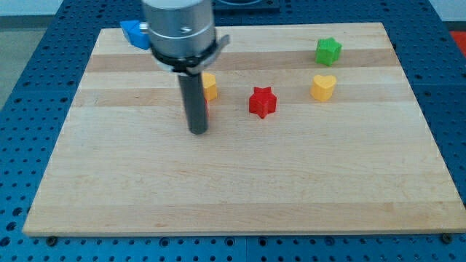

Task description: Slide the yellow hexagon between the green star and yellow heart

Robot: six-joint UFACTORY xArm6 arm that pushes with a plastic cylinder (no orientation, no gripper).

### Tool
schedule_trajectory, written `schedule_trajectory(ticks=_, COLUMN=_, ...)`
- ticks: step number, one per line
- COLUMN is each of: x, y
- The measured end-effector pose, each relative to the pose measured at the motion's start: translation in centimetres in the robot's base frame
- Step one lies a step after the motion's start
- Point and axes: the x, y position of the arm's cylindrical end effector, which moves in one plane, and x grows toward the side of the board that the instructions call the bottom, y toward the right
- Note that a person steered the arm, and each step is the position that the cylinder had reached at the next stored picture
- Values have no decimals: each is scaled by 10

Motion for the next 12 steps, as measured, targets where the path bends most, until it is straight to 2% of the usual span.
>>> schedule_trajectory(ticks=1, x=-34, y=-40)
schedule_trajectory(ticks=2, x=-47, y=-93)
schedule_trajectory(ticks=3, x=-75, y=-63)
schedule_trajectory(ticks=4, x=-87, y=31)
schedule_trajectory(ticks=5, x=-70, y=69)
schedule_trajectory(ticks=7, x=-72, y=153)
schedule_trajectory(ticks=8, x=-100, y=162)
schedule_trajectory(ticks=9, x=-97, y=133)
schedule_trajectory(ticks=10, x=-118, y=122)
schedule_trajectory(ticks=11, x=-139, y=137)
schedule_trajectory(ticks=12, x=-140, y=160)
